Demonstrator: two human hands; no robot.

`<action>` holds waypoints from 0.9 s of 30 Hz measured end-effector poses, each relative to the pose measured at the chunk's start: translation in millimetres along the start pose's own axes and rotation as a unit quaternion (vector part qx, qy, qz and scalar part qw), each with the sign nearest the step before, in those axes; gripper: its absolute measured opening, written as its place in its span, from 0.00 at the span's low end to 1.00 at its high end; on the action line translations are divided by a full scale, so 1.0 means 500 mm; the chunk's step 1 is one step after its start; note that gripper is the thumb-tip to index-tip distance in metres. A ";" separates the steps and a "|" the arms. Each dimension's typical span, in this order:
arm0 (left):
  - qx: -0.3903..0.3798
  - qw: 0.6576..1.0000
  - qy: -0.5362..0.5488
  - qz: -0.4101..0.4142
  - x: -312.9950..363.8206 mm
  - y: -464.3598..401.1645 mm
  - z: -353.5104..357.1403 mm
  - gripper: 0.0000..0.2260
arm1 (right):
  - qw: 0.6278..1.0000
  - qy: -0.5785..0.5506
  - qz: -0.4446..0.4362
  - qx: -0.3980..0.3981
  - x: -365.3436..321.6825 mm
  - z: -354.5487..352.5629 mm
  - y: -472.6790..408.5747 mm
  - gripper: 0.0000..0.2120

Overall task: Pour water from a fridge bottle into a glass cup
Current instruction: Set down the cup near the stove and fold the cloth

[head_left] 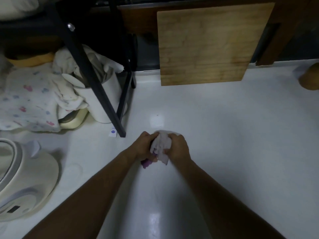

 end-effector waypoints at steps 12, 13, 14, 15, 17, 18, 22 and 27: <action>-0.048 0.997 -0.050 0.024 0.086 -0.060 0.039 0.46 | 0.998 -0.030 -0.039 0.025 0.038 -0.096 0.038 0.13; -0.055 0.997 -0.040 0.029 0.108 -0.064 0.056 0.46 | 0.998 -0.031 -0.033 0.033 0.052 -0.115 0.056 0.15; -0.060 0.997 -0.032 0.032 0.130 -0.069 0.075 0.45 | 0.998 -0.044 -0.027 0.043 0.071 -0.132 0.072 0.15; -0.064 0.997 -0.022 0.035 0.154 -0.072 0.093 0.44 | 0.997 -0.054 -0.021 0.055 0.088 -0.151 0.089 0.16; -0.075 0.996 -0.015 0.050 0.213 -0.069 0.130 0.45 | 0.997 -0.042 0.007 0.065 0.126 -0.184 0.131 0.15; -0.084 0.995 -0.017 0.056 0.239 -0.067 0.151 0.48 | 0.997 -0.034 0.022 0.070 0.152 -0.198 0.152 0.15; -0.014 0.999 -0.013 0.047 0.343 -0.042 0.226 0.33 | 0.994 -0.018 0.053 0.091 0.250 -0.267 0.249 0.15; 0.067 0.989 0.051 0.118 0.484 -0.004 0.305 0.15 | 0.994 -0.016 0.080 0.066 0.363 -0.328 0.346 0.16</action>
Point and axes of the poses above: each hand's wrist, its own y-axis away from the middle knuckle, its own z-axis out of the palm, x = y × z, the point moved 5 cm from there along -y, towards the middle knuckle, and after that the axes turned 6 degrees about -x, right-handed, at the moved point
